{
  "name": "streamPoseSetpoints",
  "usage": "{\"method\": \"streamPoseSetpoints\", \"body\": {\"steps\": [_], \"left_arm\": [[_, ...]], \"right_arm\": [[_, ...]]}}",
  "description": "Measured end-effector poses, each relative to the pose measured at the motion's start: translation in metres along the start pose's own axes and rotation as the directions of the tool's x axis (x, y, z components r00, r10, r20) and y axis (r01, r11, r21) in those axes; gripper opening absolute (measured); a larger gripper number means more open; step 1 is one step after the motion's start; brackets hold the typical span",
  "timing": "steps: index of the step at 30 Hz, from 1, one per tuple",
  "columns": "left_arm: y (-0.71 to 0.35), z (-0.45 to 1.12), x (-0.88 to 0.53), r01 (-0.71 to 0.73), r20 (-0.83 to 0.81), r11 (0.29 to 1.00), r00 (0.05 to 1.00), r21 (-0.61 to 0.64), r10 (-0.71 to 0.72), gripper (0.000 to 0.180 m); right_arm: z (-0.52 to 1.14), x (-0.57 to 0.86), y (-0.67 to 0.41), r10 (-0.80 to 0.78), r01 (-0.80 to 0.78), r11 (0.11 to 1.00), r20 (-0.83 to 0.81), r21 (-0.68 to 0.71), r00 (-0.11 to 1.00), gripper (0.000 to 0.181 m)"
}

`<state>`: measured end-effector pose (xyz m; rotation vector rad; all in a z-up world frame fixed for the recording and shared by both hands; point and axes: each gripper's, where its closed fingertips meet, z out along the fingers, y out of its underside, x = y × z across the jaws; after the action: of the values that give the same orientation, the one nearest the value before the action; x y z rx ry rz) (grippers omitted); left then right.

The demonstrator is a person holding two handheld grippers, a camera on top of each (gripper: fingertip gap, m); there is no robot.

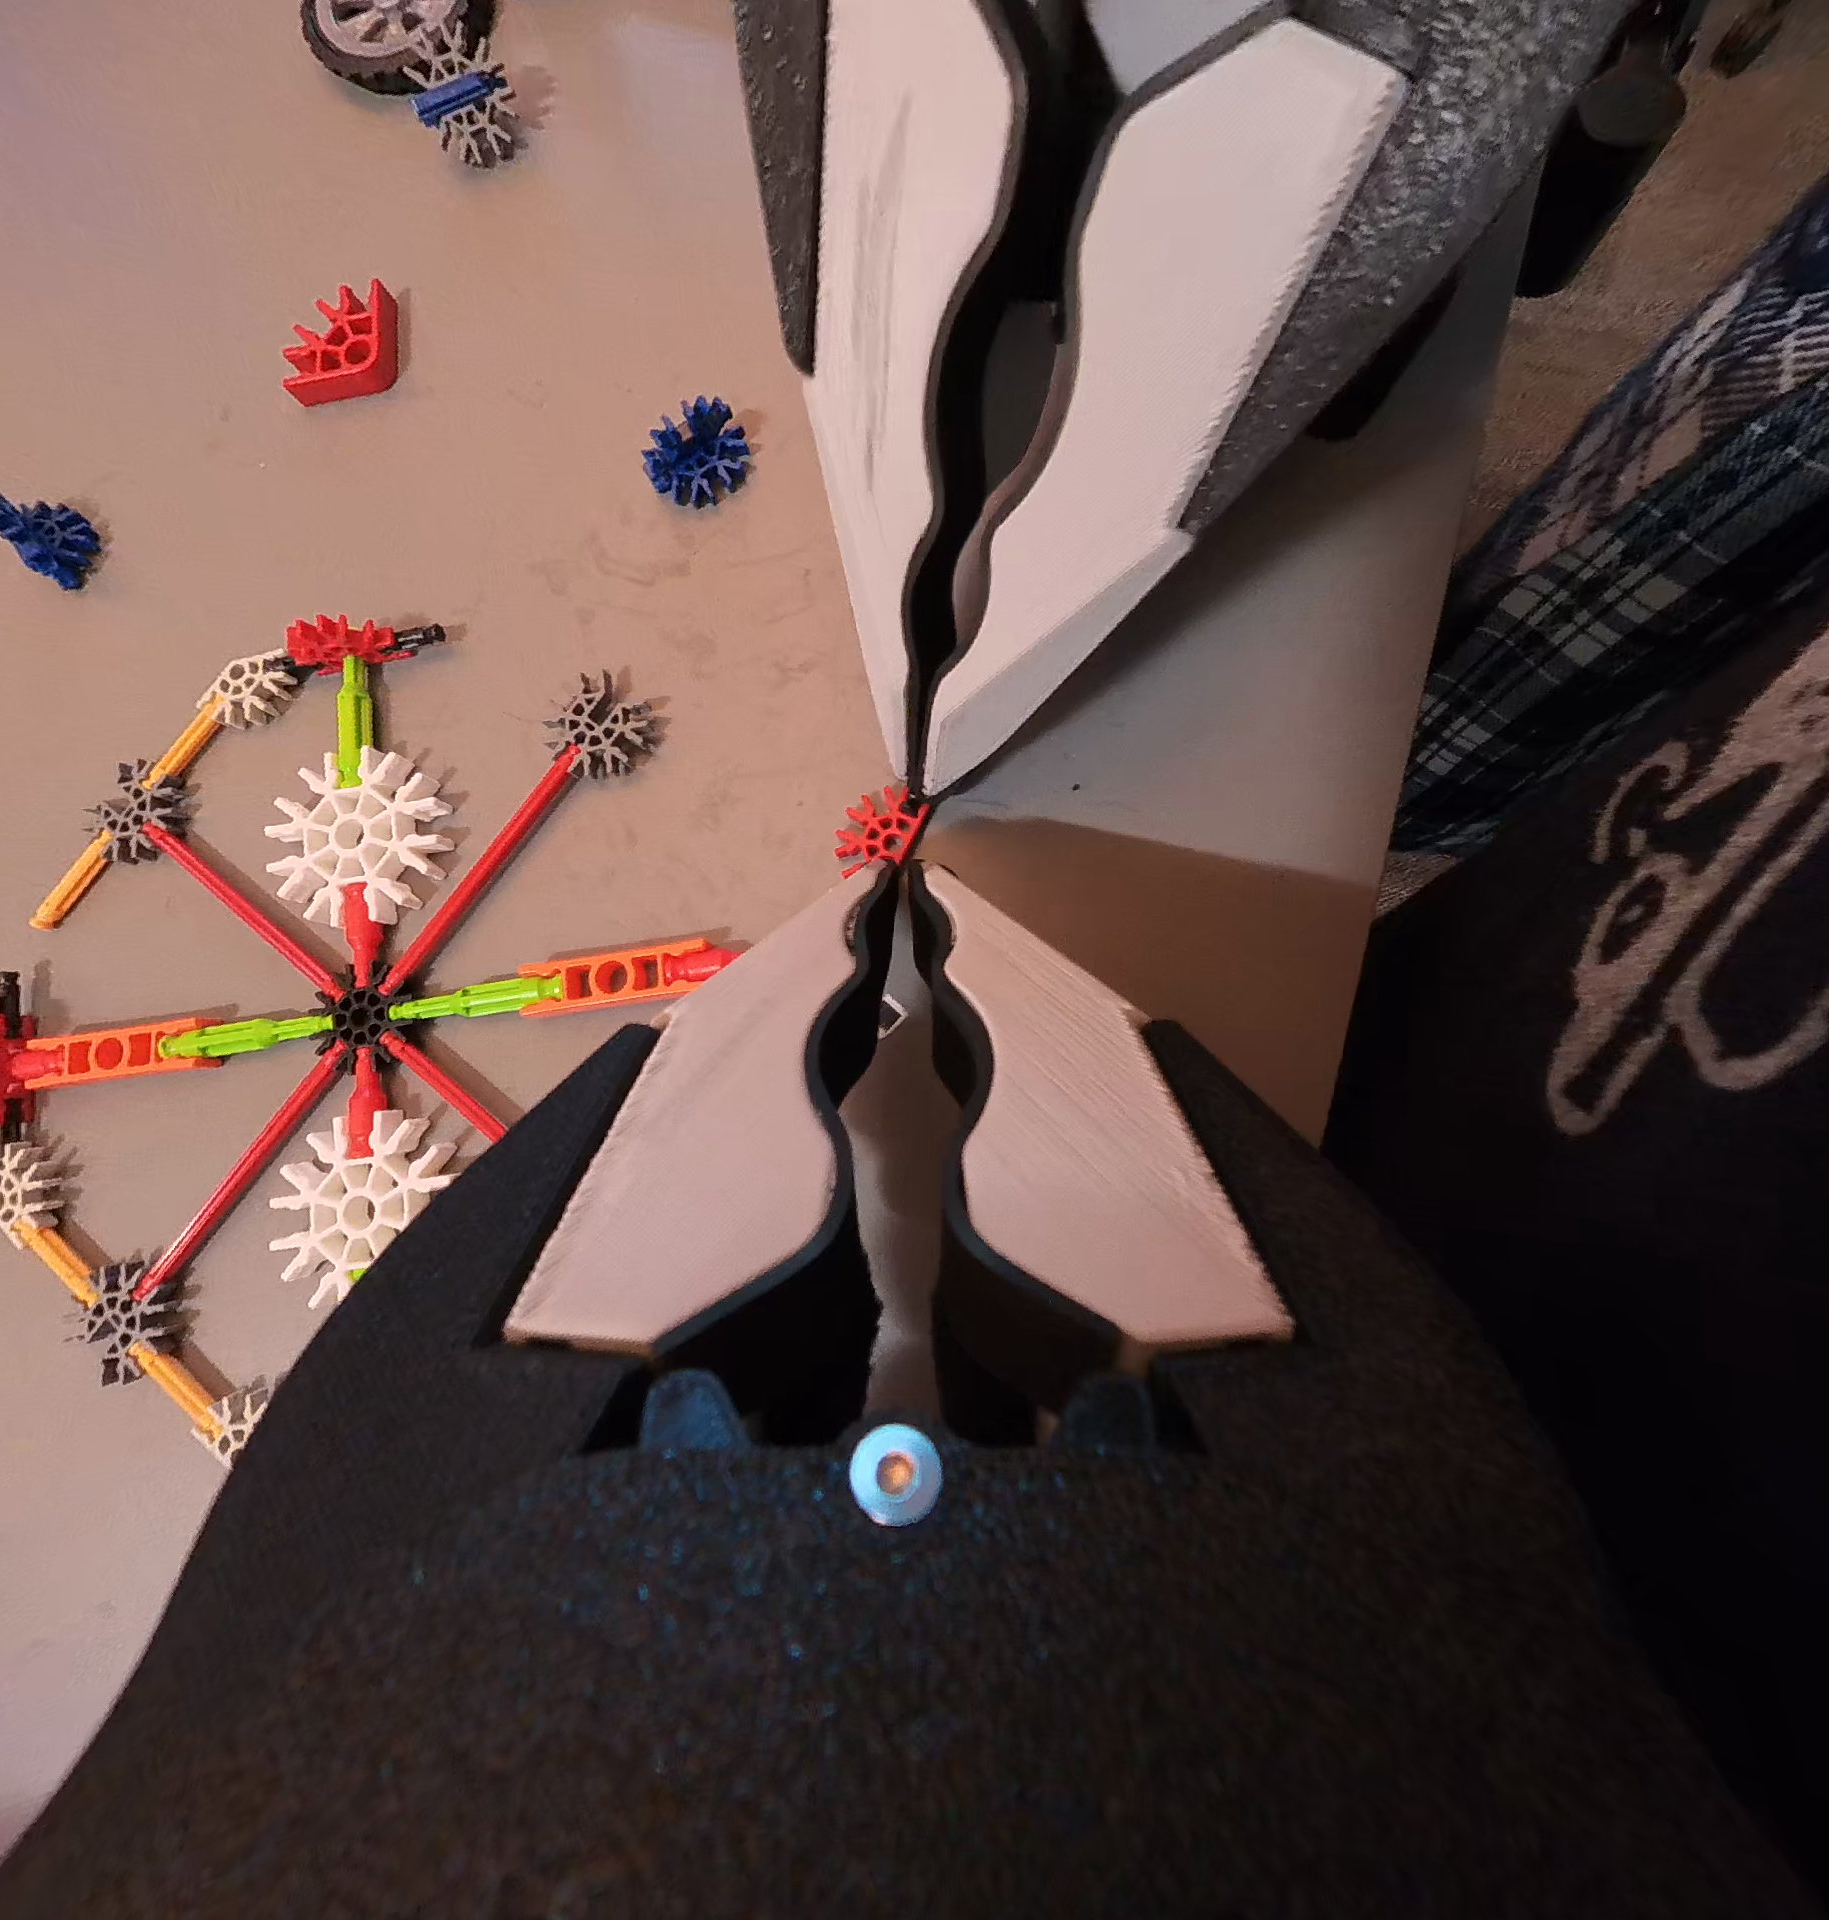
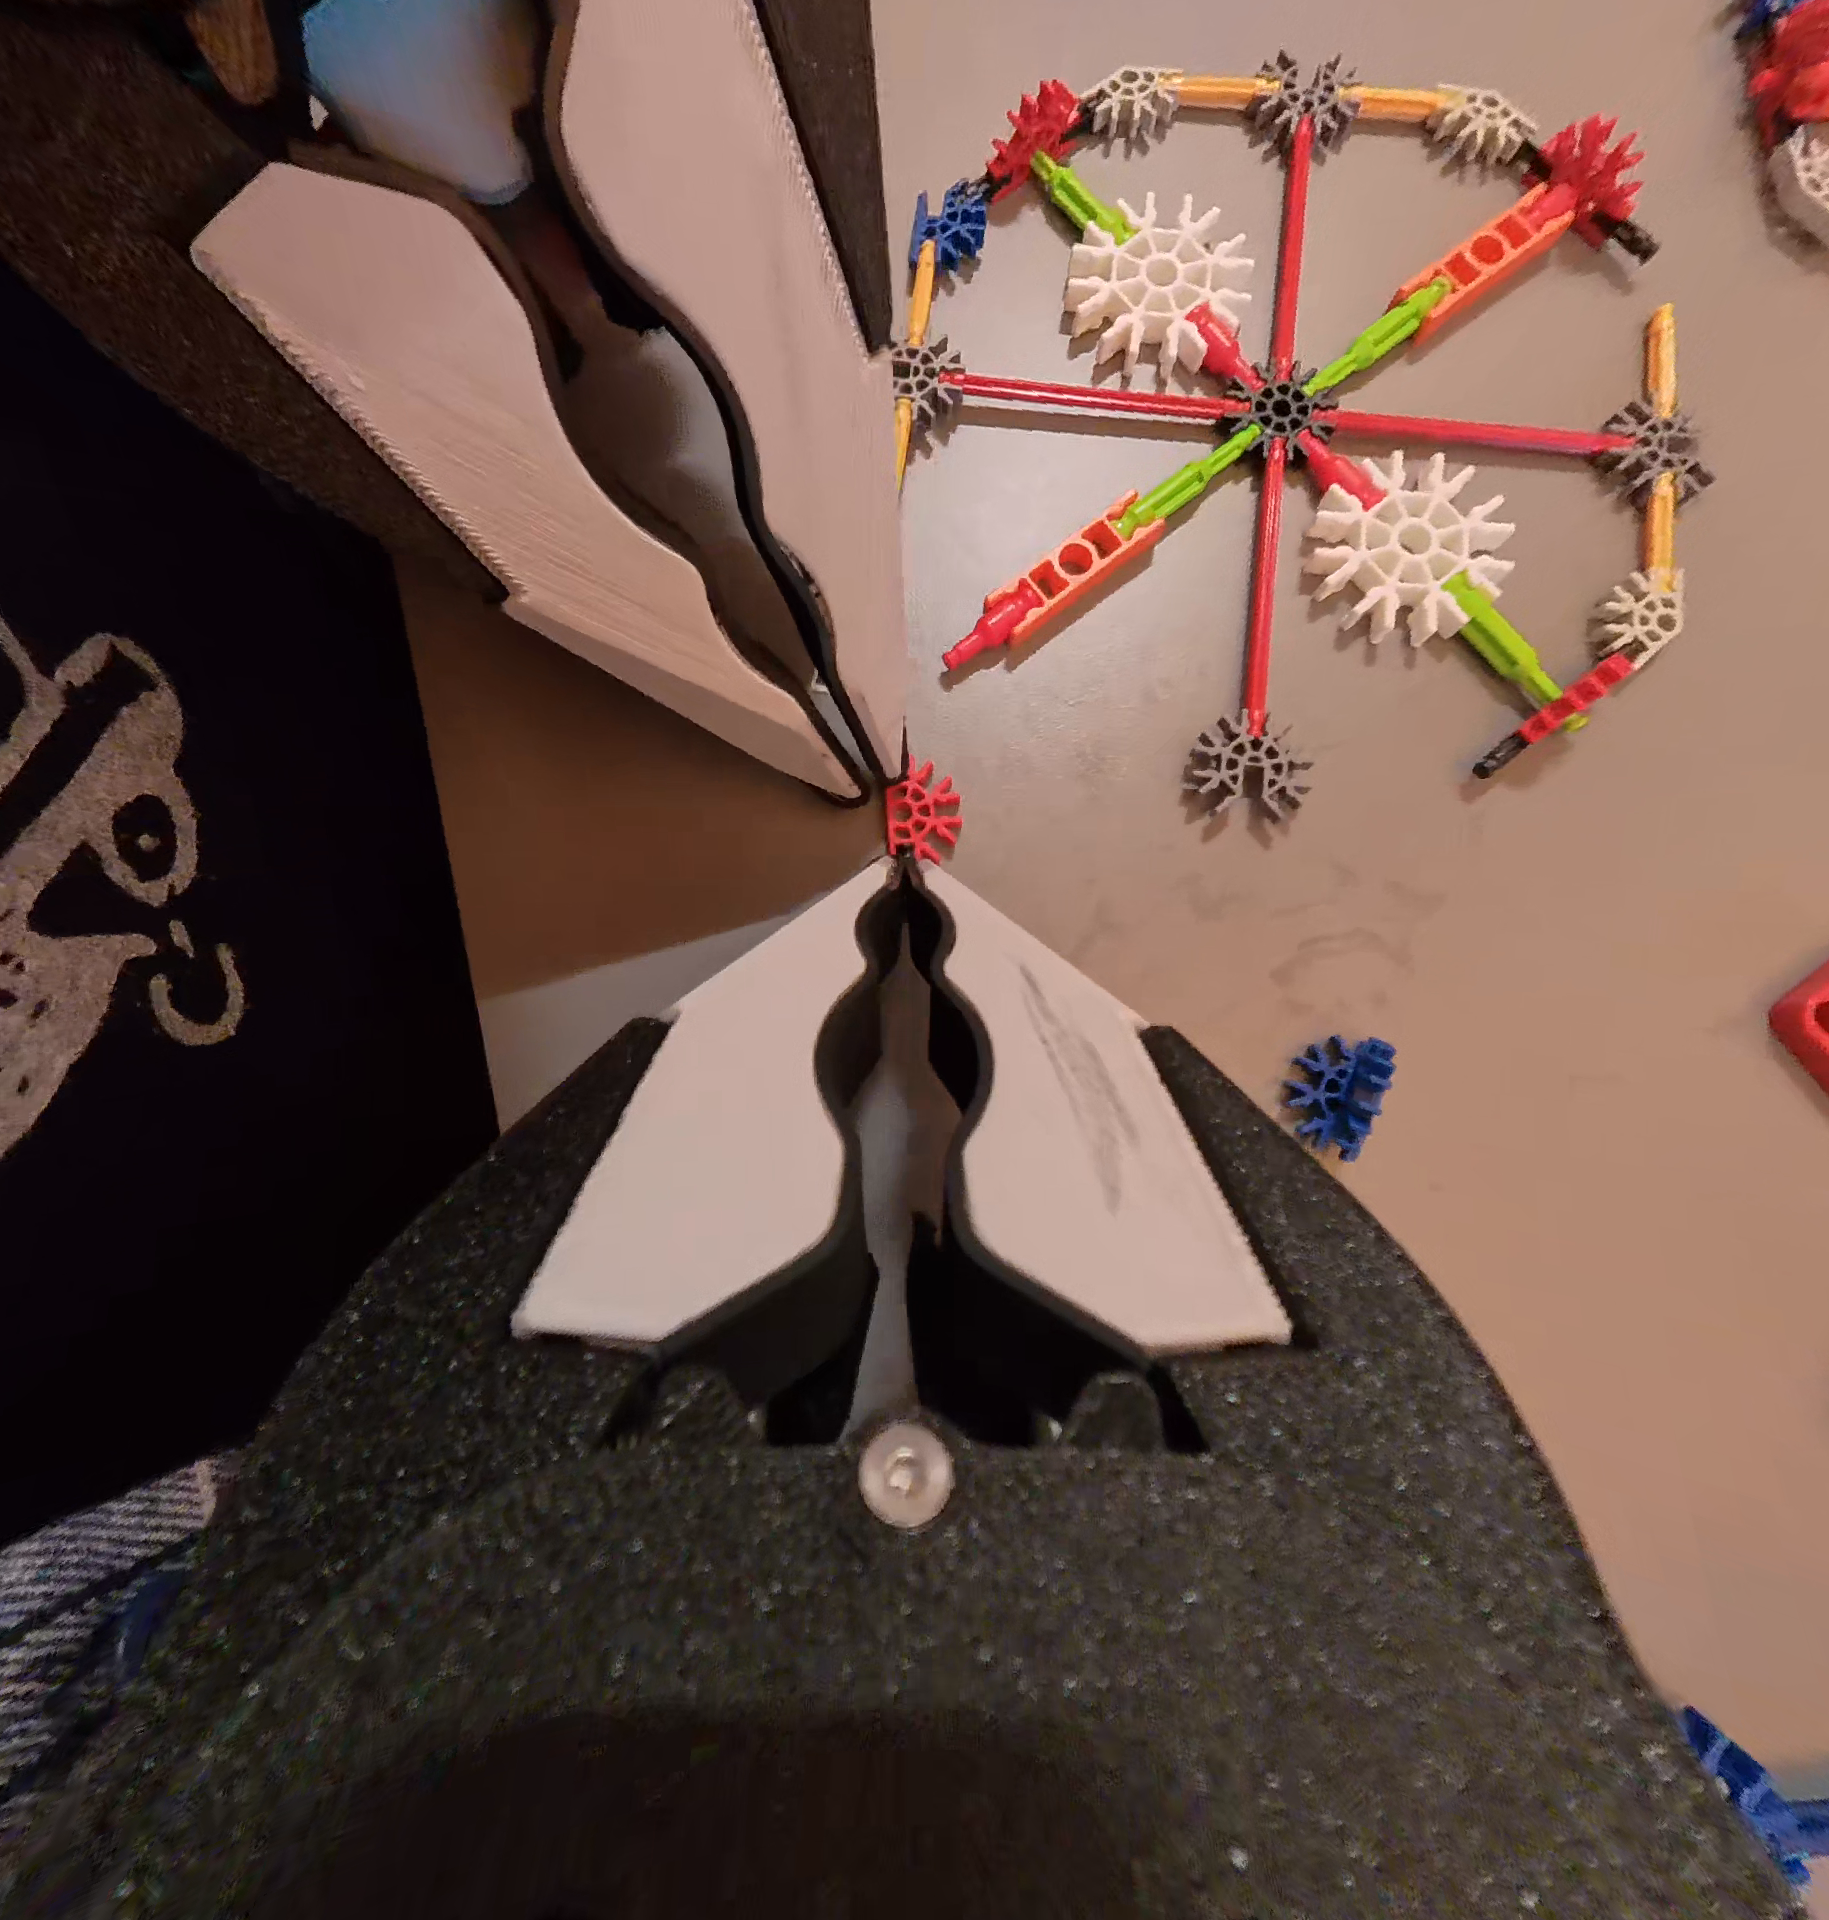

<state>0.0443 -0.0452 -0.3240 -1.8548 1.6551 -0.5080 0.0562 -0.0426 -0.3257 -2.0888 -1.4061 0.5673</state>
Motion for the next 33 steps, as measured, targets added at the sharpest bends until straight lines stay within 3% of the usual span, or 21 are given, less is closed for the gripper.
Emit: {"method": "streamPoseSetpoints", "body": {"steps": [8, 21, 24, 33], "left_arm": [[0.0006, 0.0005, -0.0034, 0.011, 0.001, 1.0, 1.0, 0.013, -0.011, 0.001], [0.0006, 0.0007, -0.0046, 0.043, -0.017, 0.997, 0.999, 0.057, -0.042, 0.003], [0.0007, 0.0006, -0.0048, 0.045, -0.026, 0.997, 0.999, 0.061, -0.044, 0.003], [0.0, 0.0012, -0.0041, 0.044, -0.049, 0.996, 0.998, 0.083, -0.04, 0.007]], "right_arm": [[0.003, -0.003, -0.0005, 0.102, -0.083, 0.985, 0.119, -0.15, 0.988, 0.0], [0.0052, -0.0041, -0.0005, 0.112, -0.024, 0.917, 0.201, -0.397, 0.973, 0.0], [0.0053, -0.0041, -0.0007, 0.138, -0.054, 0.919, 0.19, -0.391, 0.972, 0.0], [0.0043, -0.0048, -0.0021, 0.417, -0.376, 0.895, 0.151, -0.239, 0.896, 0.0]]}}
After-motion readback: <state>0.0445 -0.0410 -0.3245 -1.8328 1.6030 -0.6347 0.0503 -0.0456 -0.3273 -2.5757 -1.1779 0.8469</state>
